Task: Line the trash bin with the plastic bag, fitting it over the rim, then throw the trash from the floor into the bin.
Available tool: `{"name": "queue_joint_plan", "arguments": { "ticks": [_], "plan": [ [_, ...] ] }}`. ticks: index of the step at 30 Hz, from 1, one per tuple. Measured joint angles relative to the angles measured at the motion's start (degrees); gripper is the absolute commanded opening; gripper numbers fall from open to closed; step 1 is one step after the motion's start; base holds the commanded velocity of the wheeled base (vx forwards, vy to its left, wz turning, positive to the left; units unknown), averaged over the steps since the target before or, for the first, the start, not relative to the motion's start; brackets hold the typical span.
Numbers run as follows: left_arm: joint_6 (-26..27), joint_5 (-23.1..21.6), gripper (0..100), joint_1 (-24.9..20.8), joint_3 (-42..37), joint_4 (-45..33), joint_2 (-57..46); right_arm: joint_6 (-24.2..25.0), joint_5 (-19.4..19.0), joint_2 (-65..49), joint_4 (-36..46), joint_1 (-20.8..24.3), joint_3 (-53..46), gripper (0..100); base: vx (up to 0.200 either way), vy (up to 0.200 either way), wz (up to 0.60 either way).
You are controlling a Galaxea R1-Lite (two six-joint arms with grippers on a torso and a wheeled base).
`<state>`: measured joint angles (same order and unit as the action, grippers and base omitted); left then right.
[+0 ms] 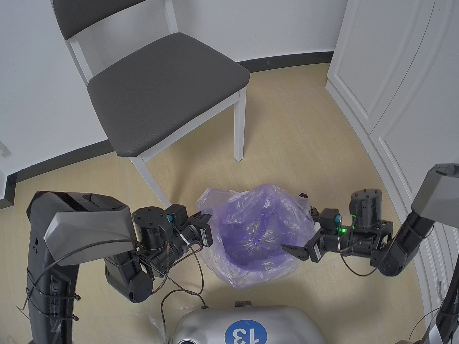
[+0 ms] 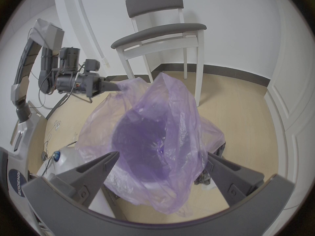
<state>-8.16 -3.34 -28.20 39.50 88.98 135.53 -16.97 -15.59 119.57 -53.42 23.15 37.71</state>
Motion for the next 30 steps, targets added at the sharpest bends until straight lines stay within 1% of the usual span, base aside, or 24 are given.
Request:
{"name": "queue_joint_plan", "arguments": {
  "ticks": [2,4,9,12,15,18,20,22,26,27,30],
  "plan": [
    [-0.02,0.06,0,0.02,-0.45,0.00,-0.17,-0.62,0.24,-0.79,5.36,0.16,3.72,100,0.000,0.000,0.00],
    [-0.02,0.26,0,0.00,-0.91,0.00,-0.39,-2.43,0.44,-1.82,10.26,0.13,6.50,100,0.000,0.000,0.00],
    [-0.22,0.85,0,-0.24,-1.83,0.00,-0.94,-7.08,0.79,-4.55,19.13,-0.66,12.68,100,0.000,0.000,0.00],
    [-0.35,1.23,0,-0.57,-2.45,0.00,-1.28,-8.31,0.88,-6.12,25.64,-1.00,16.76,100,0.000,0.000,0.00],
    [-0.46,1.56,0,-0.88,-3.15,0.00,-1.72,-9.68,1.10,-7.88,33.79,-1.24,19.63,100,0.000,0.000,0.00],
    [-0.60,1.78,0,-1.24,-3.95,0.00,-2.22,-11.17,2.57,-9.45,40.73,-1.30,21.86,100,0.000,0.000,0.00],
    [-0.65,1.87,0,-1.40,-4.41,0.00,-2.54,-11.90,3.89,-10.22,42.91,-1.24,23.06,100,0.000,0.000,0.00],
    [-0.68,1.90,0,-1.56,-4.78,0.00,-2.82,-12.40,5.19,-10.42,43.22,-0.91,24.22,100,0.000,0.000,0.00],
    [-0.82,2.00,0,-1.67,-5.66,0.00,-3.18,-13.17,7.25,-8.33,40.07,0.20,26.69,100,0.000,0.000,0.00],
    [-0.84,2.01,100,-1.67,-5.90,0.00,-3.23,-13.28,7.66,-7.22,39.28,0.60,27.56,100,0.000,0.000,0.00],
    [-0.87,2.04,100,-1.51,-6.36,0.00,-3.29,-13.48,8.20,-4.29,37.66,1.44,30.12,100,0.000,0.000,0.00]
  ]
}}
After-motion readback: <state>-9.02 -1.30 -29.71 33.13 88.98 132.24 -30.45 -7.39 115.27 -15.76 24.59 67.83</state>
